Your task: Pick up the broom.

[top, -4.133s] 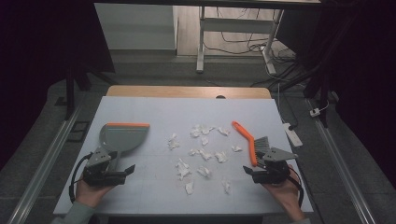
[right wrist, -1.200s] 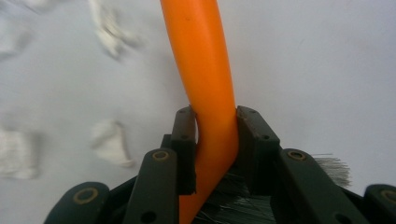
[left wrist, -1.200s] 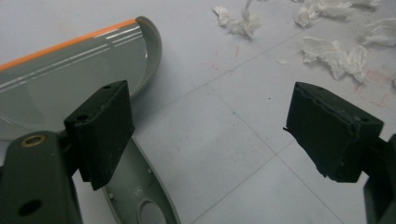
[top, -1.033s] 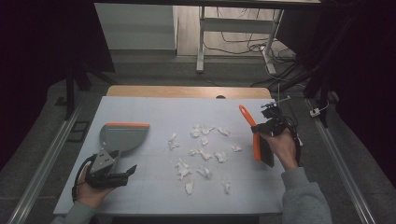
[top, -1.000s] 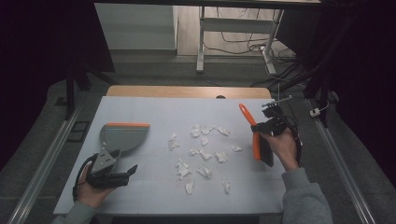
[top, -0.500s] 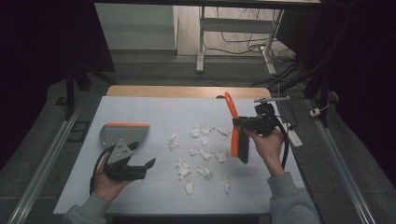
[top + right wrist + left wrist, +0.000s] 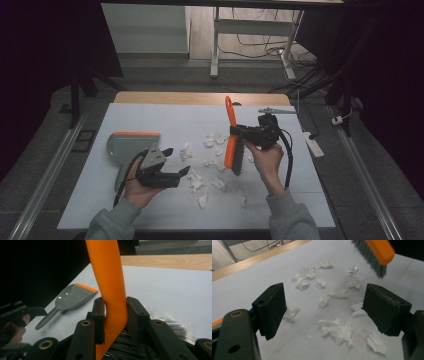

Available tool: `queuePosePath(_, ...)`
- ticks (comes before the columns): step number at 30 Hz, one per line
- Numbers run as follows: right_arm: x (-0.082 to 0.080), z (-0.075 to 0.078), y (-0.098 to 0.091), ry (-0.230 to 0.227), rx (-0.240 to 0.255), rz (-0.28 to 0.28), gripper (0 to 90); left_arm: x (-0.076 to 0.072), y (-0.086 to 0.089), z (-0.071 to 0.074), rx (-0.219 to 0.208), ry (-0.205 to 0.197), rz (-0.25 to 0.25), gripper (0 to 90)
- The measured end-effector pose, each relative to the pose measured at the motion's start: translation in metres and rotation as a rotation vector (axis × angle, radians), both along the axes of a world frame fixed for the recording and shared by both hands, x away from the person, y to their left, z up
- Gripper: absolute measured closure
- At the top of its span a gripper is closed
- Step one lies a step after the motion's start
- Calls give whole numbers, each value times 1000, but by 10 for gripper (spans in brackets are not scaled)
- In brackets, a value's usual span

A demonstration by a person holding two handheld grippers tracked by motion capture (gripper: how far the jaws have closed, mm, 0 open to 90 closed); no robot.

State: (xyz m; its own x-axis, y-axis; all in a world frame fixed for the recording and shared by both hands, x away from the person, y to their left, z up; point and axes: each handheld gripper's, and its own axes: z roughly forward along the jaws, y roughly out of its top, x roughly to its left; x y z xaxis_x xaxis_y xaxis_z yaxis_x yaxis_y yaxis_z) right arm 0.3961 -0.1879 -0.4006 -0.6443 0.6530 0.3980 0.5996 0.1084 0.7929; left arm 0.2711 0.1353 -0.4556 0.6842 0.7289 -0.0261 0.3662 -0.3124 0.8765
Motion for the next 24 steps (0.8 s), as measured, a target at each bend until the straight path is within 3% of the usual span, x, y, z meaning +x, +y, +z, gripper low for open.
queuePosePath(7,-3,-11,16,3,10,-5,697,5,-26,-5,-52,31,-32,211)
queuePosePath(14,-11,-21,32,-14,46,-25,697,6,-49,-12,-65,37,-54,236)
queuePosePath(15,-12,-22,34,-13,62,-29,697,7,-57,-16,-51,34,-57,239)
queuePosePath(22,-22,-28,46,-31,113,-46,697,10,-70,-30,-55,32,-24,302)
queuePosePath(24,-24,-29,49,-32,138,-50,697,12,-72,-35,-57,16,-4,314)
